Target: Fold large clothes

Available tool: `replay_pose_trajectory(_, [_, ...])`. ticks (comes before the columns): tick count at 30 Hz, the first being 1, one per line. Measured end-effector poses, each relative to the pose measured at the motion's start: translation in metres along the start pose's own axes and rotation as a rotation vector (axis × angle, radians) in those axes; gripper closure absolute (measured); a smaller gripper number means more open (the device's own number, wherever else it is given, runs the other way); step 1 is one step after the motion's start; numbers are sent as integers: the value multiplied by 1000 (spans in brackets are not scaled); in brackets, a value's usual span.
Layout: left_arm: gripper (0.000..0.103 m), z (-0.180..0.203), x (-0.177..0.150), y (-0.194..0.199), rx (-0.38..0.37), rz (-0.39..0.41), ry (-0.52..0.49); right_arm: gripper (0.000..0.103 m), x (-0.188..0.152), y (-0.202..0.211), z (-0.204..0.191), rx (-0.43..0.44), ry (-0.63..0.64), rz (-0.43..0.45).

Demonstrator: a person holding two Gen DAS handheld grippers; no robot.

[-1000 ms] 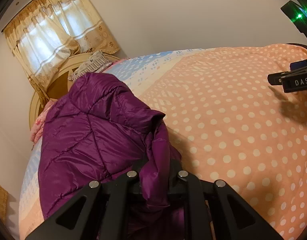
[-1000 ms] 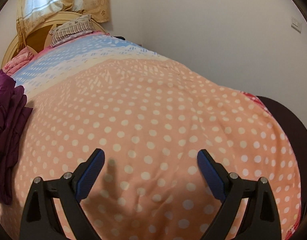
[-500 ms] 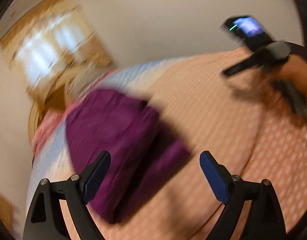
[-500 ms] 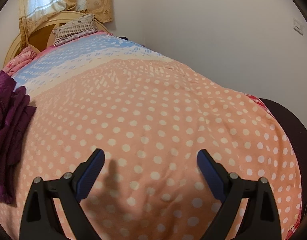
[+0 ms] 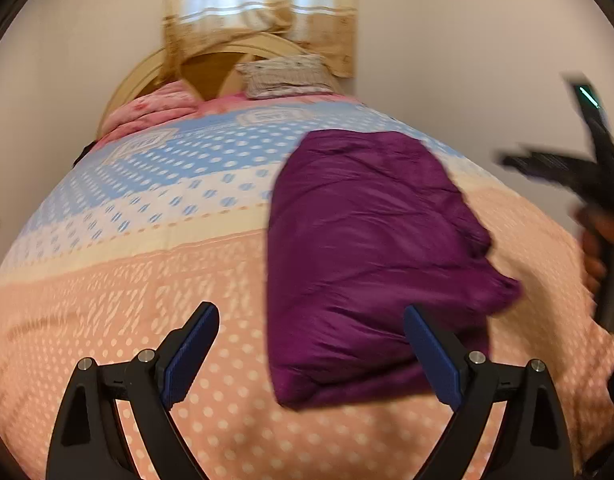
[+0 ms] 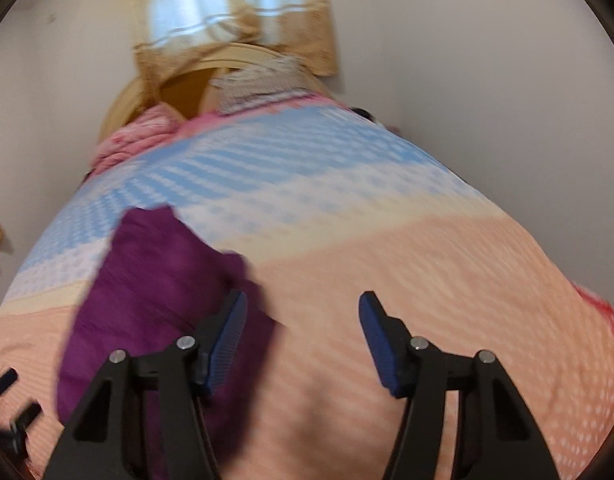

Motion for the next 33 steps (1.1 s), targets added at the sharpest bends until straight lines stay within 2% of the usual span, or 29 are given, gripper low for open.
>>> replay_pose_trajectory(1, [9, 7, 1, 7, -3, 13, -27, 41, 4, -3, -12, -5, 16, 4])
replay_pose_trajectory(4, [9, -1, 16, 11, 101, 81, -40, 41, 10, -16, -35, -33, -6, 3])
replay_pose_trajectory(6, [9, -25, 43, -3, 249, 150, -7, 41, 10, -28, -45, -87, -64, -3])
replay_pose_trajectory(8, [8, -49, 66, -27, 288, 171, 65, 41, 12, -39, -54, -121, -82, -11])
replay_pose_trajectory(12, [8, -81, 107, -100, 218, 154, 176, 43, 1, -59, -68, -176, -92, -41])
replay_pose_trajectory(14, [8, -76, 113, -135, 187, 103, 154, 43, -19, -61, -66, -207, -107, -55])
replay_pose_trajectory(17, [8, -45, 98, -165, 148, 39, 77, 43, -52, -69, -60, -237, -106, -78])
replay_pose_trajectory(19, [7, -24, 85, -177, 152, 13, 10, 43, -70, -74, -50, -248, -120, -86])
replay_pose_trajectory(23, [7, 4, 67, -176, 195, 77, -39, 43, -84, -71, -37, -279, -121, -41])
replay_pose_trajectory(27, [6, 1, 70, -193, 175, 51, -12, 39, -87, -79, -30, -274, -129, -27])
replay_pose_trajectory(31, [5, -12, 68, -207, 117, 3, 45, 39, -88, -85, -33, -262, -132, -44])
replay_pose_trajectory(33, [4, -14, 67, -210, 115, -7, 51, 39, -88, -88, -35, -259, -123, -60])
Point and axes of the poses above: each gripper's, at about its wrist camera, not at the fingertips, and y roughly against the way its jaws point, z to its right, x to its top, the point moved 2 cm from there along -y, roughly the way its jaws point, and after that the axes turned 4 degrees about -x, right-handed, at the moved point
